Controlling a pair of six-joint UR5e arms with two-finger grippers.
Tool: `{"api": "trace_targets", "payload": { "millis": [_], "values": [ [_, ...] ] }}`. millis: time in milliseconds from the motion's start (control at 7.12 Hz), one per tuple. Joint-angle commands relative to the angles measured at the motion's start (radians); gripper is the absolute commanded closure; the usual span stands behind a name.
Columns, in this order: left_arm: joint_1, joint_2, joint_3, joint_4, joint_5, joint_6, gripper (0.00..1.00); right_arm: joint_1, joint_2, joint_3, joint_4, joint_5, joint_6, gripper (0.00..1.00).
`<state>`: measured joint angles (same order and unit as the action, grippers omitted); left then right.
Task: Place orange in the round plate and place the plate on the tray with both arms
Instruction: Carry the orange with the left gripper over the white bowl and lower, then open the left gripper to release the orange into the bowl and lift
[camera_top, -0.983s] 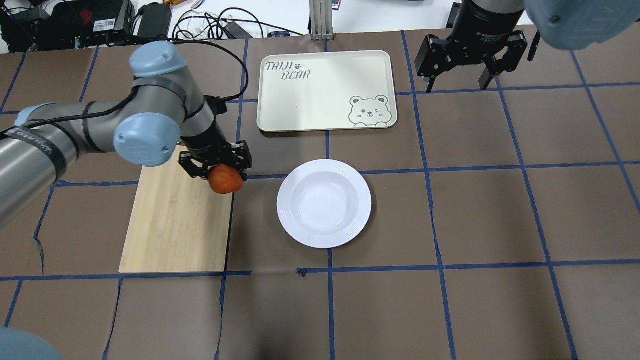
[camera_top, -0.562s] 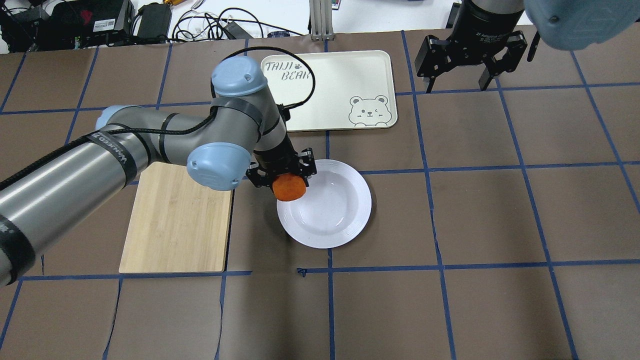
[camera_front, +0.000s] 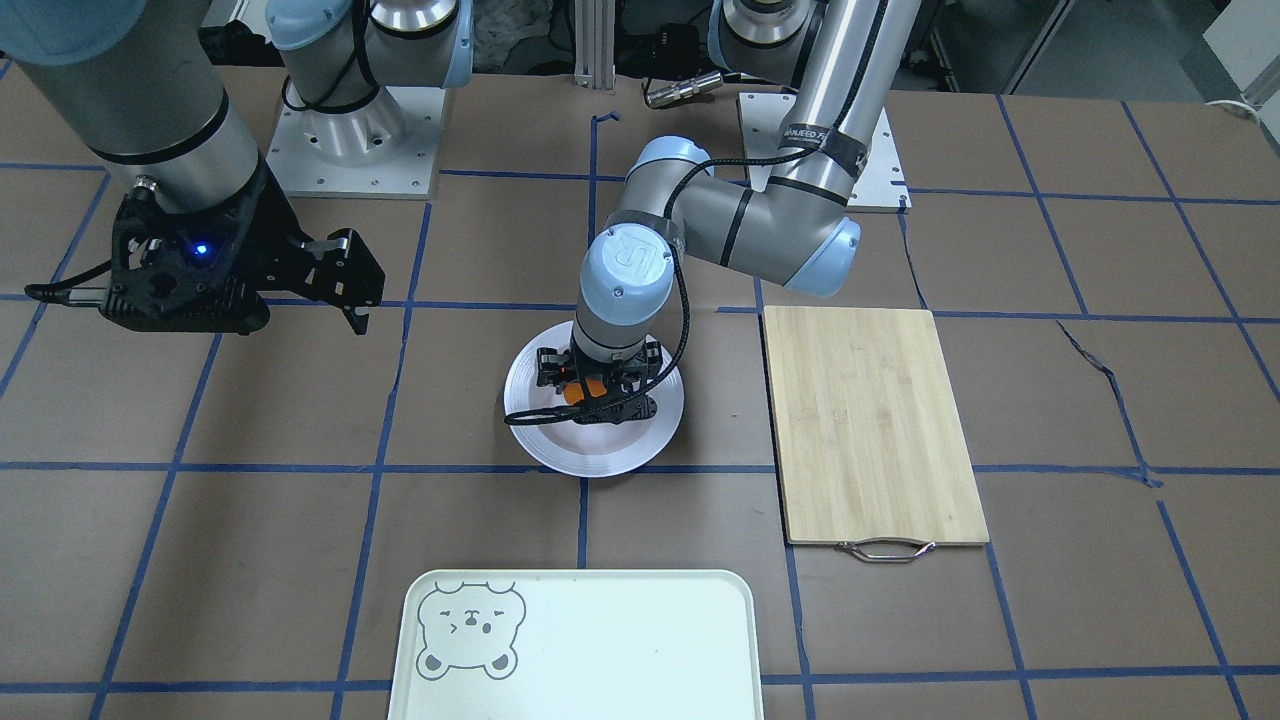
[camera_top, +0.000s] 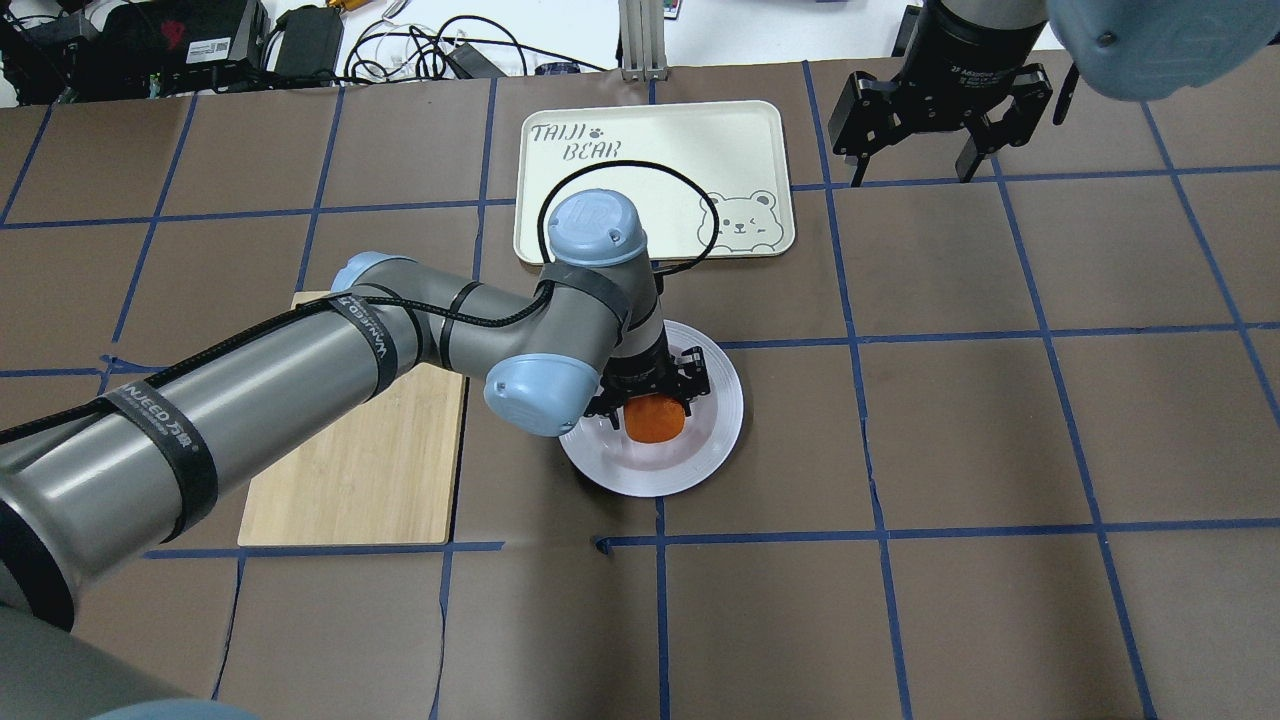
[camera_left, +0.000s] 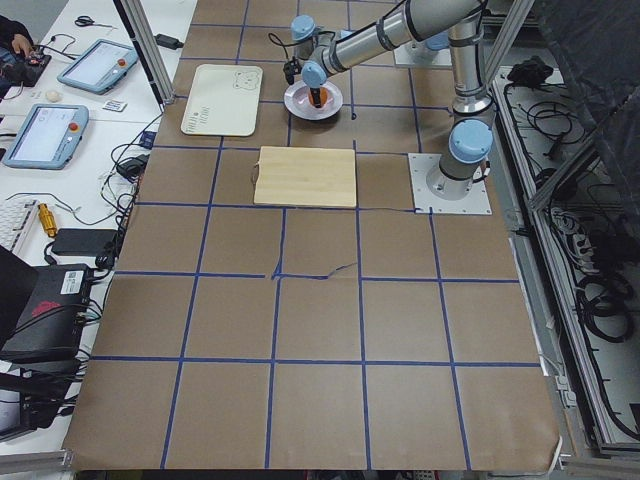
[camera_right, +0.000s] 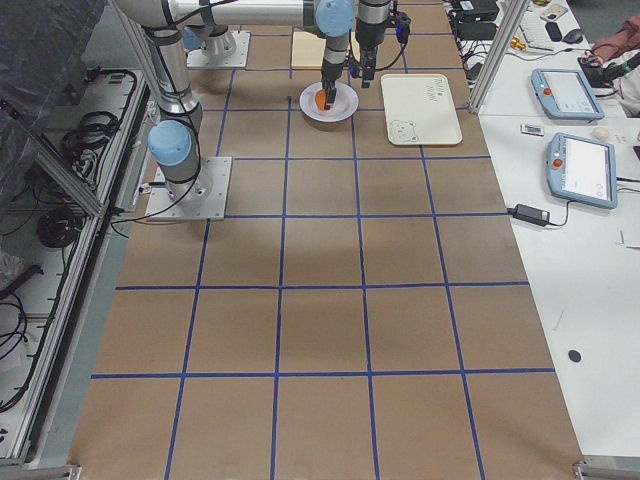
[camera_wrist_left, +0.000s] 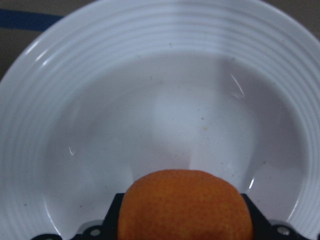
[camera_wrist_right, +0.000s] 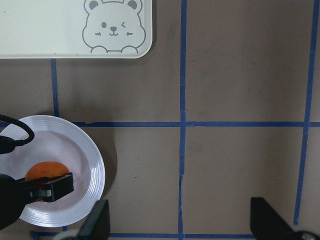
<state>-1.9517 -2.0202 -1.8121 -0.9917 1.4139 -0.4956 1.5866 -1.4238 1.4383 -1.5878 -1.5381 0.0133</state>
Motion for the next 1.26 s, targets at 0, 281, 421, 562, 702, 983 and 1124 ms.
{"api": "trace_targets", "payload": {
  "millis": [0,281,421,562,702,983,1124],
  "values": [
    [0.017,0.036,0.034,-0.045,-0.001,-0.012,0.0,-0.02,0.0,0.001,0.002,0.044,-0.001,0.0],
    [0.066,0.127,0.158,-0.278,0.008,0.014,0.0,-0.027,-0.001,0.057,-0.014,0.108,-0.01,0.0],
    [0.104,0.177,0.234,-0.412,0.022,0.072,0.0,-0.031,-0.001,0.106,-0.021,0.198,-0.01,0.0],
    [0.158,0.231,0.3,-0.555,0.02,0.154,0.0,-0.042,0.0,0.185,-0.111,0.298,-0.012,0.0],
    [0.207,0.282,0.344,-0.647,0.028,0.239,0.0,-0.048,0.0,0.315,-0.256,0.384,-0.004,0.0],
    [0.252,0.401,0.336,-0.677,0.097,0.298,0.0,-0.057,0.028,0.564,-0.574,0.571,0.0,0.0],
    [0.273,0.437,0.297,-0.665,0.096,0.31,0.0,-0.074,0.08,0.609,-0.686,0.628,-0.001,0.0]
  ]
}}
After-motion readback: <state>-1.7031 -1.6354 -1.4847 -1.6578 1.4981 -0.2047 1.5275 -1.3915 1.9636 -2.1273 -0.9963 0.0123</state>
